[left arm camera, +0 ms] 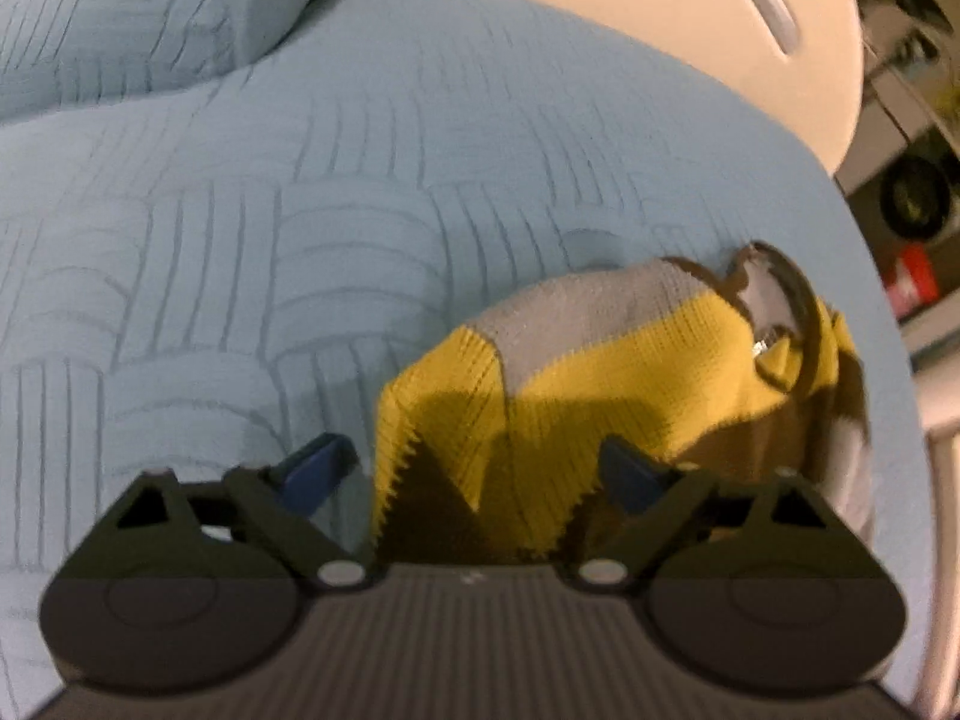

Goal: Fold clothes

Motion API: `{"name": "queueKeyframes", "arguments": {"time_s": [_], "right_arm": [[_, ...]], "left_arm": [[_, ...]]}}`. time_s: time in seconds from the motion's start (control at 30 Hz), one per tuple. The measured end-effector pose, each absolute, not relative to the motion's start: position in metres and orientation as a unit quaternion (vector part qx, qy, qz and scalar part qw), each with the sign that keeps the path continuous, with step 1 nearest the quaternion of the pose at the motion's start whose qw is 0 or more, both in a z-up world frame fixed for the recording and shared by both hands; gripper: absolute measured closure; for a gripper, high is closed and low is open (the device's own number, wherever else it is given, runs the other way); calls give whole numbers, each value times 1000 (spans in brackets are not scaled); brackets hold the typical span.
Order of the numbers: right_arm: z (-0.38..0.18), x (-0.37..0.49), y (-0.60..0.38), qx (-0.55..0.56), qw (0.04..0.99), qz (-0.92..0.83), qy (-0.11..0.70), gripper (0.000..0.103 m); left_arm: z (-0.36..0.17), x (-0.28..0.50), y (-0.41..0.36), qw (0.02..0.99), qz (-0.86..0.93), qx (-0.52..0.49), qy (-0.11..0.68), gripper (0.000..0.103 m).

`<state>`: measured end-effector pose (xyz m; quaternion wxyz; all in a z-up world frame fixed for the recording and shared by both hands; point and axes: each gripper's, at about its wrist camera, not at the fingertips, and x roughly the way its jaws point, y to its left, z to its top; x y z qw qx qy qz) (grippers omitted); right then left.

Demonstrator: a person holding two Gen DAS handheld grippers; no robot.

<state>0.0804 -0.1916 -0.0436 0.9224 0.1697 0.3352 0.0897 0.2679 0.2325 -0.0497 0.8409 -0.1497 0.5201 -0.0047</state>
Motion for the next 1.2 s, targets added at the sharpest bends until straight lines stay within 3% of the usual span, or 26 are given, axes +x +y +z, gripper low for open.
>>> {"name": "queueKeyframes", "arguments": {"time_s": [0.03,0.1,0.17,0.43,0.5,0.53,0.77,0.83,1.03,1.1,1.13,1.2], "right_arm": [[-35,114,-176,152,925,93,335,24],[-19,189,-138,122,924,119,341,27],[-12,252,-103,86,923,135,350,27],[-59,442,17,-84,880,102,456,30],[-69,447,22,-104,873,99,467,73],[-65,443,22,-104,878,101,456,89],[27,325,-18,-20,956,139,258,89],[43,245,-46,-24,968,136,210,89],[-20,173,-96,0,926,93,367,85],[-43,152,-113,9,903,78,422,82],[-54,142,-121,14,891,70,449,70],[-48,131,-132,45,884,62,462,51]], "left_arm": [[-49,267,231,846,4,-137,515,38],[-49,269,233,850,-3,-133,509,95],[-49,269,235,849,-15,-145,507,95],[-49,264,234,859,-24,-126,496,96],[-46,265,236,862,-27,-123,491,97],[-42,262,239,868,-28,-118,482,97],[45,157,230,934,-93,-50,342,97],[51,103,224,927,-117,-41,355,96],[-24,12,215,837,-125,-99,524,84],[-28,3,216,836,-104,-86,531,68],[-26,-1,217,840,-92,-77,529,64],[-23,-9,219,848,-68,-61,523,38]]}}
